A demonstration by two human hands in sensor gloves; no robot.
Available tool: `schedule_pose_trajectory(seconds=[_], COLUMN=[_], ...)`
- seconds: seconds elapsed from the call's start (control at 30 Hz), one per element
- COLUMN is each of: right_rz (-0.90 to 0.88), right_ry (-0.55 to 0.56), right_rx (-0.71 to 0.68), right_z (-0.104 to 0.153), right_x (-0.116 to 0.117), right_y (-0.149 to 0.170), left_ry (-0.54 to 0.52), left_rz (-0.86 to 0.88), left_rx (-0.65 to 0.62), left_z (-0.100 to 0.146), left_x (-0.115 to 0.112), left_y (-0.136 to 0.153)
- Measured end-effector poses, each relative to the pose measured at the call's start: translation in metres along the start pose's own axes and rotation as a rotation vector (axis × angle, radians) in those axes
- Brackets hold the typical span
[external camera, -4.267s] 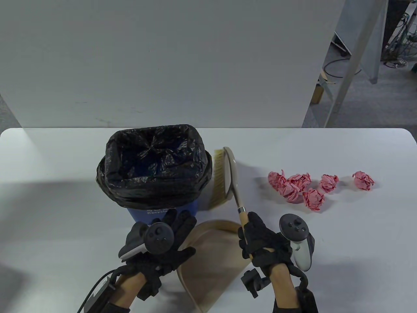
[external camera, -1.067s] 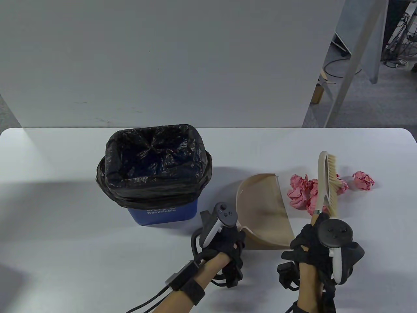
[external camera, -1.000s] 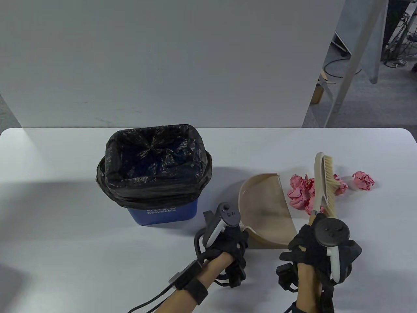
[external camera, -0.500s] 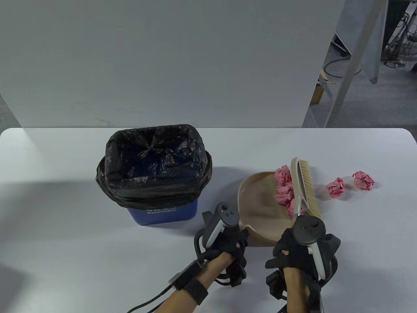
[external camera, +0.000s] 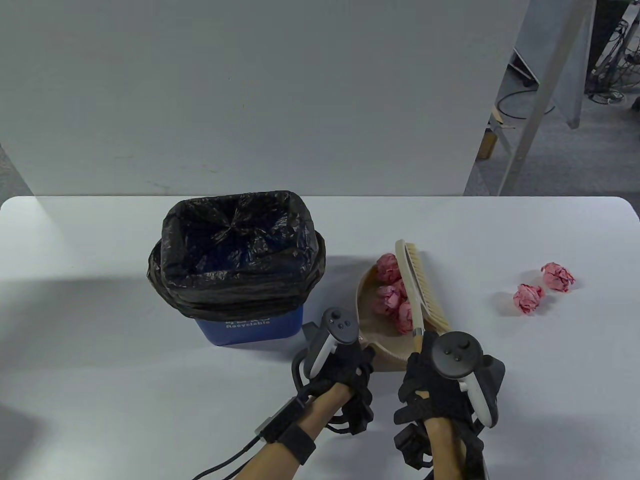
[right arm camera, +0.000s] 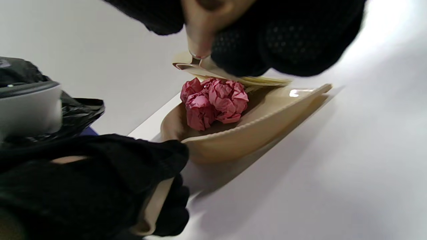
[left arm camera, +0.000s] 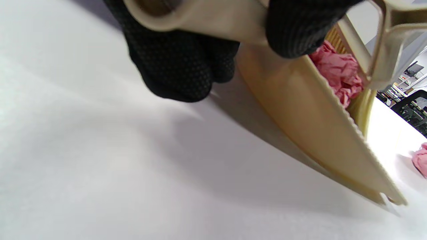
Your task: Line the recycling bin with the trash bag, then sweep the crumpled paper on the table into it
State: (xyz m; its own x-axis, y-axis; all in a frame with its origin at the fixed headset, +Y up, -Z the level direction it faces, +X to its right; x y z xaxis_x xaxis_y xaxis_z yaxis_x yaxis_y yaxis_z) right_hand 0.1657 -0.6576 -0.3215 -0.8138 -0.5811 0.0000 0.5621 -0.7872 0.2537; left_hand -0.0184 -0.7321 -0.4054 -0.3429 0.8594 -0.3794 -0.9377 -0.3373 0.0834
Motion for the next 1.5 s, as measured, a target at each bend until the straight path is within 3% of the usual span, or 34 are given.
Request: schedule_pose_trajectory(seconds=[0.37, 0.8, 1.07, 1.37, 1.5], right_rz=[-0.179, -0.424, -0.514, -0.543, -0.522], right_ry=[0.01, 0.278, 0.422, 0.385, 0.364], right_rx=[-0.049, -0.101, -0.029, 0.003, 0.014], right_z=[0.002, 0.002, 0.0, -0.005, -0.009], right_x=[-0.012, -0.04, -0.058, -0.054, -0.049], right_y=[0.005, 0.023, 0.048, 0.053, 0.052], left_ry=[-0.011, -0.071, -0.124, -0.137, -0.159], left_rz=[0.064, 0.242, 0.372, 0.456, 0.489], left_rx=[0.008, -0.04, -0.111, -0.212, -0.275], left_z=[-0.006, -0.002, 0.021, 0.057, 0.086], left_x=[0.005, 0.024, 0.052, 0.087, 0.117], left_y=[0.014, 0.032, 0.03, 0.022, 0.02])
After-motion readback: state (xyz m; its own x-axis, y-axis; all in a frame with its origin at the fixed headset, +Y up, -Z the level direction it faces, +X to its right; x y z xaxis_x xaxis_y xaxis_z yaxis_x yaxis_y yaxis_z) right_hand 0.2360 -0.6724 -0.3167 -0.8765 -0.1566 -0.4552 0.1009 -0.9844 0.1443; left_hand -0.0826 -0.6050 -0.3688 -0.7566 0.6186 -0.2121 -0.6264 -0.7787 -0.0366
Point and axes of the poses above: the tracker on the back of each hand, its own y axis roughly to the little-finger side, its own z axis roughly from the fingertips to the wrist, x = y × z, the point moved 2 cm from there along -z, roughly from the wrist to the fingertips, and after that the axes turned 13 degrees about -z, right-handed, at the moved point
